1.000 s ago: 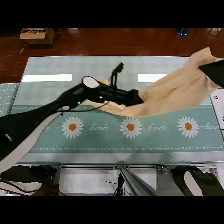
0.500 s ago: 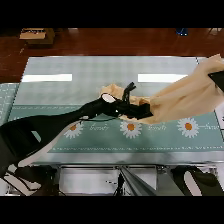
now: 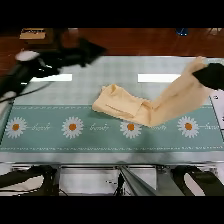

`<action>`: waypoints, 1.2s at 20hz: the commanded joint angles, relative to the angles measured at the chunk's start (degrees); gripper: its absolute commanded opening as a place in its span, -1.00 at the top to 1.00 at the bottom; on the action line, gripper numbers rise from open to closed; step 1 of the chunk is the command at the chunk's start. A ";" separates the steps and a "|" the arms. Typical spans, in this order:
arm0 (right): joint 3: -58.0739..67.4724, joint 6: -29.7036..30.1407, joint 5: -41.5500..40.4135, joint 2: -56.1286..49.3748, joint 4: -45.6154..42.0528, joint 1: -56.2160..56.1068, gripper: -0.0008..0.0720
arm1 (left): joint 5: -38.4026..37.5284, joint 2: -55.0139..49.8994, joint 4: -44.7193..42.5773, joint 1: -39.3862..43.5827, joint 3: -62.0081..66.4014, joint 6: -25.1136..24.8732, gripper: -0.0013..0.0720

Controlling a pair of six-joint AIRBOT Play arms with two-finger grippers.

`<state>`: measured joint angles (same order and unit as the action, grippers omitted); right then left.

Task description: Fold the shirts.

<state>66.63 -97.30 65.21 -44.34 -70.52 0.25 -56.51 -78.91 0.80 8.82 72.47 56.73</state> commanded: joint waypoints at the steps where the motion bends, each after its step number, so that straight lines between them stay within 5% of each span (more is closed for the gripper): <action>1: 0.02 -2.54 -7.63 -10.03 -2.03 -10.23 0.91 | -9.70 11.04 0.11 -16.44 0.04 -0.44 0.92; 6: 0.02 -7.82 -23.98 -26.18 -2.03 -24.70 0.91 | -21.53 21.46 0.07 -30.03 0.04 3.02 0.92; 15: 0.02 -17.20 -44.57 -42.07 -1.38 -37.33 0.90 | -23.32 29.07 -0.20 -30.58 0.04 6.19 0.92; 16: 0.02 -17.62 -45.94 -42.64 -0.94 -37.75 0.82 | -23.32 29.16 -0.70 -30.58 0.02 6.19 0.92; 18: 0.04 -17.49 -48.63 -42.36 0.83 -37.70 -0.43 | -23.30 29.18 -3.63 -30.58 0.02 6.19 0.92; 21: 0.04 -11.52 -44.19 -36.85 0.76 -34.38 -0.49 | -23.26 29.16 -9.46 -30.58 0.02 7.06 0.92; 24: 0.04 -5.53 -26.40 -27.23 -8.79 -25.70 -0.49 | -23.08 29.16 -13.38 -30.58 0.02 7.04 0.92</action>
<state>66.61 -108.18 25.65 -78.26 -72.25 -31.24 -79.66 -49.87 -7.79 -21.74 72.49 63.42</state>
